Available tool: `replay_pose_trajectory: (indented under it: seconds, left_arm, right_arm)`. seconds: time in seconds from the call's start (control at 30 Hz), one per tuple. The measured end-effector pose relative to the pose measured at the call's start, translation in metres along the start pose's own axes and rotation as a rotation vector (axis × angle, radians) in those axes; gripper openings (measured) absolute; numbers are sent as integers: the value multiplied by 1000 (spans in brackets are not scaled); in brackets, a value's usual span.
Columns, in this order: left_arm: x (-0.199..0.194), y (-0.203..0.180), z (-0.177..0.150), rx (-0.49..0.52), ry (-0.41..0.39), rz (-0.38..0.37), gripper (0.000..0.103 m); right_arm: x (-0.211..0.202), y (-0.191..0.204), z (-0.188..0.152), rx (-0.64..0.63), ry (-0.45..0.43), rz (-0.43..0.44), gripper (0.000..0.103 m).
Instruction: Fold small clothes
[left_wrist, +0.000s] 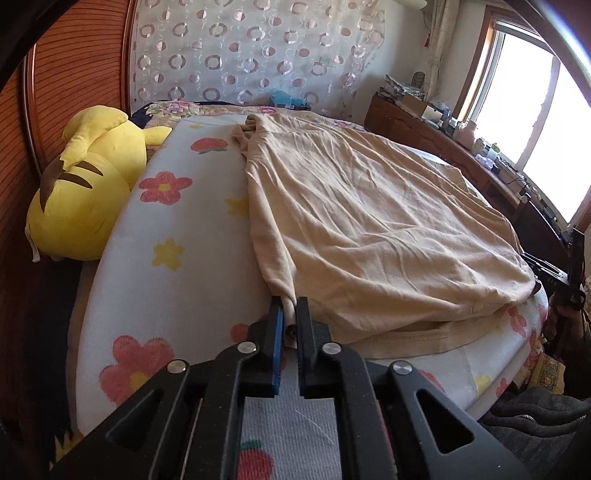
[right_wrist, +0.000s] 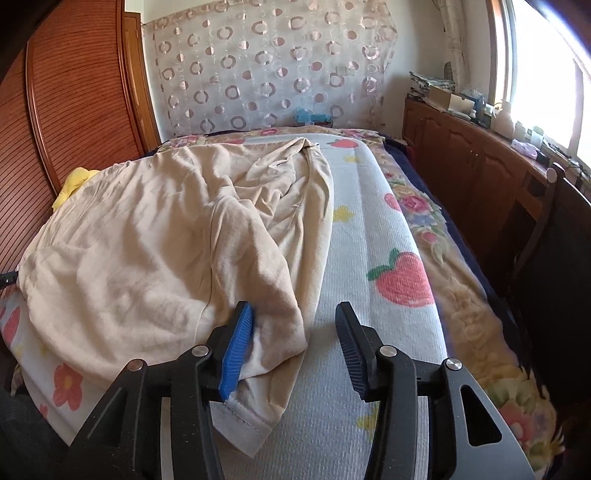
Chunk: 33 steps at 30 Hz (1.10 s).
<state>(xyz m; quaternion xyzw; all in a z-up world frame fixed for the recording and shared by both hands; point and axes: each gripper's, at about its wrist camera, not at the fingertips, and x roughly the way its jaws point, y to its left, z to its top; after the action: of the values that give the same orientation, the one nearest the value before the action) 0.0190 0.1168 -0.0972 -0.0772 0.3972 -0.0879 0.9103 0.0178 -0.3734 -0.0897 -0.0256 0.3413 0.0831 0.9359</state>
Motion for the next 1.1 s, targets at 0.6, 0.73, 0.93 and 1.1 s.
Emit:
replay_pose_trajectory:
  seconds: [0.6,0.73,0.93,1.1]
  left_arm:
    - [-24,3,2,-23,-27,29,26]
    - [-23,1,7,-15,-36,20,50]
    - [-11,-5,10,6,-19,39,68]
    - [0,-4,10,-1,4,65,68]
  right_arm:
    - [4,3,-13,-15,-39,-8,54]
    - [3,2,-13,-15,-38,-8,55]
    - [-1,-7,-6,13,27,19,55]
    - [-24,-11,-7,5,27,47,55]
